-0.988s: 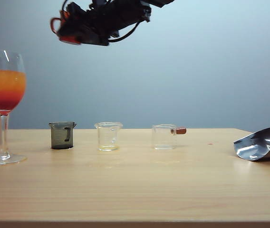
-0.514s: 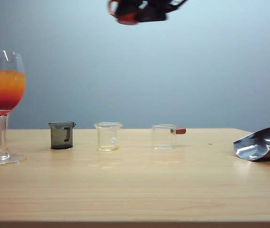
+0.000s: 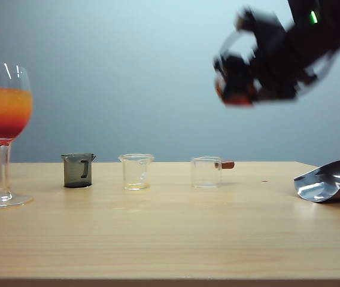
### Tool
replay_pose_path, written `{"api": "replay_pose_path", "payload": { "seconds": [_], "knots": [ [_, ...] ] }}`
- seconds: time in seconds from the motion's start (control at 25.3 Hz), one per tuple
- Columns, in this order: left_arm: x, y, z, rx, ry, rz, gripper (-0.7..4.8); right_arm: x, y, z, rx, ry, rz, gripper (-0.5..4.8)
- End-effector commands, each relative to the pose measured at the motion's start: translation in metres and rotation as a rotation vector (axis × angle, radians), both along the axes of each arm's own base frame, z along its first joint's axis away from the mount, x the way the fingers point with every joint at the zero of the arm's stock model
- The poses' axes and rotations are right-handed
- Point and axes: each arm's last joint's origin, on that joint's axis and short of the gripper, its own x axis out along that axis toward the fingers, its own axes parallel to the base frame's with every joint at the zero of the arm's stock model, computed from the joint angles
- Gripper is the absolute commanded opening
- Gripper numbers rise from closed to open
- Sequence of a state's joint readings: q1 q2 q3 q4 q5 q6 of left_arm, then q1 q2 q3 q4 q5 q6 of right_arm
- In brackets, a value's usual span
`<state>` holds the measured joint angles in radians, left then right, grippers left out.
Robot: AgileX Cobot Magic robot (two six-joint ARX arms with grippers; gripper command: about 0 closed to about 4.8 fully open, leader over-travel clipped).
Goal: Pick up the fourth measuring cup from the left, pour the grenadine inside into the goblet, and finally put the measuring cup back in its original place.
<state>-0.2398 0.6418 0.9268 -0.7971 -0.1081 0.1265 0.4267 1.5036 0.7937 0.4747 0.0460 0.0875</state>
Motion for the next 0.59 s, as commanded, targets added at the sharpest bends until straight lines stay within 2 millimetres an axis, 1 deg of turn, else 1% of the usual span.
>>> {"api": "replay_pose_path", "payload": {
  "seconds": [0.04,0.12,0.2,0.36,0.43,0.47,0.59],
  "knots": [
    [0.000,0.000,0.002,-0.007,-0.016,0.005,-0.03,-0.001,-0.008,-0.018,0.034,-0.062,-0.132,1.44],
    [0.000,0.000,0.002,-0.006,-0.016,0.005,-0.03,0.001,-0.012,-0.032,0.027,-0.067,-0.182,1.44],
    [0.000,0.000,0.002,-0.006,-0.015,0.005,-0.03,0.015,-0.014,-0.051,0.025,-0.111,-0.249,1.44],
    [0.000,0.000,0.002,-0.007,-0.016,0.005,-0.03,0.029,-0.018,-0.073,0.032,-0.147,-0.325,1.44],
    [0.000,0.000,0.002,-0.007,-0.016,0.005,-0.03,0.045,-0.018,-0.096,-0.015,-0.106,-0.416,1.44],
    [0.000,0.000,0.002,-0.006,-0.016,0.005,-0.03,0.052,-0.016,-0.101,-0.024,-0.104,-0.437,1.44],
    [0.000,0.000,0.002,-0.007,-0.016,0.005,-0.03,0.064,-0.011,-0.105,-0.022,-0.106,-0.437,1.44]
  ]
}}
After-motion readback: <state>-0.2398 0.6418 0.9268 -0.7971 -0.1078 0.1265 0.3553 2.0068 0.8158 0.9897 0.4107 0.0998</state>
